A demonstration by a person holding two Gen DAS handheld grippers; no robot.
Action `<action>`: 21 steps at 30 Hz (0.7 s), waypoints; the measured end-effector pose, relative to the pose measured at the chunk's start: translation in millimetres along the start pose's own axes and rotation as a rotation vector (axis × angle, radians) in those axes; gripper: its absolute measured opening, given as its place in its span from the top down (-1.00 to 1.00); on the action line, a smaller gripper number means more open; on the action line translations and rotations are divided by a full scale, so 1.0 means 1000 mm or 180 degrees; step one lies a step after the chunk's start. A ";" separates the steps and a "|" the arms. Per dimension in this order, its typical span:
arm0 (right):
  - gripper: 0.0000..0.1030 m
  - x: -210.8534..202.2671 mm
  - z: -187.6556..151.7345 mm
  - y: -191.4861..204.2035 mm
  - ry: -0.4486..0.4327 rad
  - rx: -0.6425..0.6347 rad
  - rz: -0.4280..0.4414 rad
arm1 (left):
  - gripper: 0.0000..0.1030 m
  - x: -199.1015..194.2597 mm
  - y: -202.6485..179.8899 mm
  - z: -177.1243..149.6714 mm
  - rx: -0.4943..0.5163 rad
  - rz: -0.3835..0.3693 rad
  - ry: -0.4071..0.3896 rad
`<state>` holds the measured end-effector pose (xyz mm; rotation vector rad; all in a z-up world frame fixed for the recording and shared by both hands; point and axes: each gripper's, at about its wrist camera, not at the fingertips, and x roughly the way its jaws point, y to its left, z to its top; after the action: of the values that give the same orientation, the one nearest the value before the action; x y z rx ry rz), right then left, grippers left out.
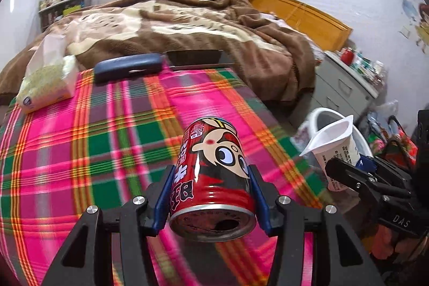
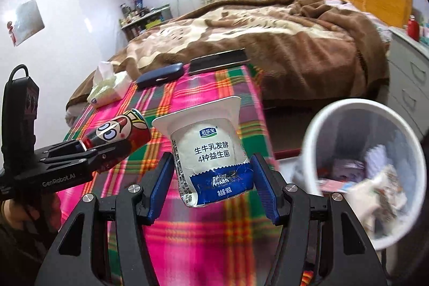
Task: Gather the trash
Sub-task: 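Carry the can and yogurt cup over the wastebasket with both grippers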
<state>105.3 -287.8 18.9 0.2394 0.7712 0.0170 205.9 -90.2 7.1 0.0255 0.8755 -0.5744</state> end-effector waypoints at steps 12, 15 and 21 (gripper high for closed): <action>-0.17 -0.063 -0.020 -0.072 -0.0272 0.0335 -0.0605 | -0.02 0.007 -0.118 -0.016 0.0371 -0.0573 0.0046; -0.17 -0.070 -0.024 -0.090 -0.0314 0.0456 -0.0707 | -0.02 0.014 -0.147 -0.024 0.0459 -0.0696 0.0108; -0.17 -0.079 -0.031 -0.115 -0.0358 0.0650 -0.0810 | -0.02 0.031 -0.196 -0.038 0.0652 -0.0862 0.0286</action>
<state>19.2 -401.8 26.5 0.3316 0.6869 -0.3147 98.7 -261.8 0.7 0.1207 0.9109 -0.9212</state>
